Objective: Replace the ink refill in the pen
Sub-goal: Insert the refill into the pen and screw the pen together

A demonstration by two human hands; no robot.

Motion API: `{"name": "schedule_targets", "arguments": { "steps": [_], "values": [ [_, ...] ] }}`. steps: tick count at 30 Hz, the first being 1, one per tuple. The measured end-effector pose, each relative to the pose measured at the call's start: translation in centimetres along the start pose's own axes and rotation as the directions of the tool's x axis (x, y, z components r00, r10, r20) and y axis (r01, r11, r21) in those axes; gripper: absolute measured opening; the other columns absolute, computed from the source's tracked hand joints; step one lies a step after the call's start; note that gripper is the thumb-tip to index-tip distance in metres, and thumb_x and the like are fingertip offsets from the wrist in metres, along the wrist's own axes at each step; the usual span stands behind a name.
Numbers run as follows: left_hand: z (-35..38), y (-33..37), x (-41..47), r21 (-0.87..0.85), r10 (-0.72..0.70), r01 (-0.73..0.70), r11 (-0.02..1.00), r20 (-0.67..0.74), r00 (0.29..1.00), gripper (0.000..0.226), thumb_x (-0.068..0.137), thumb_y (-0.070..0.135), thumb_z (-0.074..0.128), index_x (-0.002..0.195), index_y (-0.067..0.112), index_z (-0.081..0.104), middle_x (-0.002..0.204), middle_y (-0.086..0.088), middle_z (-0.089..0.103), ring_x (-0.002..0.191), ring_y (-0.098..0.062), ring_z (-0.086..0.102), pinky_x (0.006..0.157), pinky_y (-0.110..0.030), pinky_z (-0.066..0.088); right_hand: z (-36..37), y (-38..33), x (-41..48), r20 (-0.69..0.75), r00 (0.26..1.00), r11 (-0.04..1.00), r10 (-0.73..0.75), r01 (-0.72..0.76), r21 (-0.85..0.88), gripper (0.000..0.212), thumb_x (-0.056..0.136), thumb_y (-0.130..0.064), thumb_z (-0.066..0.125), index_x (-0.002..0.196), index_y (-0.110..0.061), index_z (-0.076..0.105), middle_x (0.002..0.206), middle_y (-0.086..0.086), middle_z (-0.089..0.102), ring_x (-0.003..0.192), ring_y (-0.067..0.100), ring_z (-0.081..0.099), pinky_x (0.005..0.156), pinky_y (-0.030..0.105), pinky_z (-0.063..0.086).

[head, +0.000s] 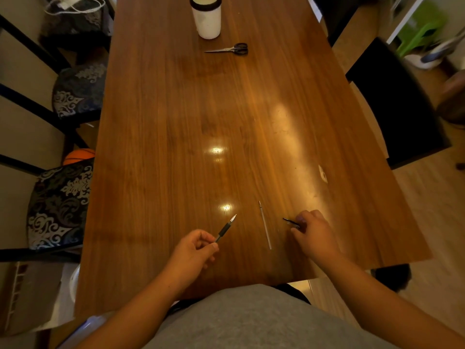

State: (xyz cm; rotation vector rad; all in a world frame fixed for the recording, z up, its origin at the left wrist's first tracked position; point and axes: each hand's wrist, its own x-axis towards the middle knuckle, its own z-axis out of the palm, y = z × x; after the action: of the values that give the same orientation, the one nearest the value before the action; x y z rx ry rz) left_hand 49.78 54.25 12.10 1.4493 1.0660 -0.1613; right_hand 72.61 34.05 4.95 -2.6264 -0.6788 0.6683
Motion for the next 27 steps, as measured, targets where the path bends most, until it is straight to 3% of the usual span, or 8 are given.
{"name": "schedule_targets", "arguments": {
  "steps": [3,8,11,15,19,24,27],
  "values": [
    [0.4,-0.4,0.0,0.003,-0.028,0.028,1.000,-0.006,1.000,0.005,0.090,0.011,0.062,0.091,0.015,0.062,0.080,-0.005,0.070,0.064,-0.008,0.062,0.055,-0.023,0.046,0.7,0.2,0.4,0.013,1.000,0.997,-0.022,0.023,-0.068,0.023,0.083,-0.032,0.068,0.104,-0.025,0.061,0.094,-0.009,0.045,0.081,0.012,0.051,0.062,0.026,0.045],
    [0.9,-0.5,-0.2,-0.007,-0.038,0.038,0.999,-0.018,0.999,0.005,0.090,0.012,0.062,0.091,0.017,0.062,0.083,-0.006,0.071,0.065,-0.009,0.063,0.055,-0.022,0.047,1.0,0.6,1.0,0.025,0.996,0.989,-0.088,0.090,-0.116,0.016,0.086,-0.032,0.066,0.097,-0.022,0.062,0.087,-0.009,0.046,0.071,0.008,0.044,0.050,0.015,0.026],
    [0.9,-0.3,-0.4,-0.034,-0.028,0.027,0.999,-0.013,1.000,0.008,0.090,0.012,0.062,0.089,0.020,0.062,0.081,-0.005,0.071,0.064,-0.008,0.063,0.056,-0.023,0.047,0.6,0.2,1.2,0.067,0.994,0.985,-0.087,0.095,-0.142,0.013,0.087,-0.035,0.062,0.092,-0.022,0.061,0.084,-0.005,0.055,0.065,0.008,0.047,0.047,0.018,0.029],
    [0.7,0.3,-0.8,-0.069,0.004,-0.004,0.998,-0.005,1.000,0.010,0.089,0.015,0.063,0.086,0.024,0.064,0.079,-0.002,0.073,0.064,-0.007,0.064,0.057,-0.024,0.048,-0.6,-1.7,0.7,0.065,0.997,0.988,-0.033,0.022,0.150,0.010,0.088,-0.032,0.063,0.081,-0.031,0.057,0.068,-0.011,0.059,0.056,0.003,0.055,0.042,0.018,0.037],
    [0.3,1.6,-1.3,-0.096,0.072,-0.072,0.993,0.001,0.997,0.010,0.089,0.016,0.063,0.087,0.026,0.064,0.080,0.005,0.075,0.064,-0.004,0.065,0.057,-0.021,0.048,-3.1,-5.4,0.1,0.012,0.996,0.864,-0.092,0.074,0.498,0.010,0.088,-0.029,0.064,0.081,-0.036,0.064,0.071,-0.007,0.066,0.062,0.001,0.061,0.046,0.013,0.043],
    [-0.4,3.6,-2.2,-0.123,0.169,-0.168,0.978,-0.006,0.986,0.013,0.090,0.013,0.062,0.088,0.026,0.065,0.081,0.005,0.074,0.066,-0.005,0.065,0.055,-0.018,0.050,-6.9,-9.5,-0.6,0.091,0.958,0.668,-0.273,0.121,0.735,0.011,0.087,-0.020,0.067,0.088,-0.030,0.073,0.072,-0.002,0.069,0.060,0.011,0.061,0.050,0.024,0.051],
    [-1.2,4.6,-2.9,-0.145,0.215,-0.214,0.966,-0.008,0.977,0.015,0.089,0.010,0.062,0.088,0.024,0.066,0.078,0.002,0.073,0.064,-0.005,0.064,0.054,-0.018,0.049,-8.7,-11.2,-0.9,0.117,0.926,0.613,-0.358,0.138,0.778,0.010,0.085,-0.021,0.069,0.093,-0.025,0.074,0.070,0.000,0.067,0.059,0.013,0.060,0.052,0.026,0.052]
  ]
}}
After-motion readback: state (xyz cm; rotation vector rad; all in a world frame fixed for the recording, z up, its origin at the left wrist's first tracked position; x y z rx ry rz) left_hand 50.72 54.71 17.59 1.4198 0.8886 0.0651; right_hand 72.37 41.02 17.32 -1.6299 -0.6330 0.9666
